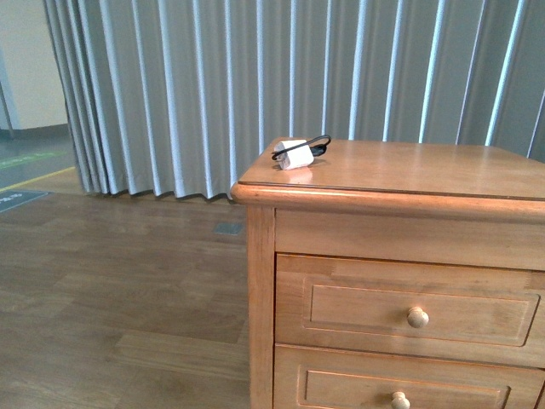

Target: Put charger into drawer

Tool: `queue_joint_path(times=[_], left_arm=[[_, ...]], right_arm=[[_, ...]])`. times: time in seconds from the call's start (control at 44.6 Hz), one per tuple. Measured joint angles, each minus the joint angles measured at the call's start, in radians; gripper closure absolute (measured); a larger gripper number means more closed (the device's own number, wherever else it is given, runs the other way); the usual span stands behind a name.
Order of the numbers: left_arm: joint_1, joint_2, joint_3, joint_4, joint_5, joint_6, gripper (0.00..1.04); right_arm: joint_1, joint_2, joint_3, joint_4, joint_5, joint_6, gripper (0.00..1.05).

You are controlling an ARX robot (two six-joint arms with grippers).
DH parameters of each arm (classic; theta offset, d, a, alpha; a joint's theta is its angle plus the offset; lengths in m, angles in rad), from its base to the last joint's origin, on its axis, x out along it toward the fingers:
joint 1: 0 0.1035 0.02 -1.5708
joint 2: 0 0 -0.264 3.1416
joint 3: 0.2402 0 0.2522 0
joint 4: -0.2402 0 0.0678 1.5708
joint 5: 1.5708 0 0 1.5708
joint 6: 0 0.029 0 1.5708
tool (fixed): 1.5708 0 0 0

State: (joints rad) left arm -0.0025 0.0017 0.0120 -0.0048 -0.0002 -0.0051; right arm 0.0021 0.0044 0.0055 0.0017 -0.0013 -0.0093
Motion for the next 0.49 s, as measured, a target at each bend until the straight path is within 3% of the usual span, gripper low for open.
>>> queue_joint_path(times=[0.493], left_arm=[[0.000, 0.000, 0.000, 0.000, 0.000, 0.000, 0.06]], right_arm=[[0.000, 0.000, 0.000, 0.000, 0.000, 0.000, 0.08]])
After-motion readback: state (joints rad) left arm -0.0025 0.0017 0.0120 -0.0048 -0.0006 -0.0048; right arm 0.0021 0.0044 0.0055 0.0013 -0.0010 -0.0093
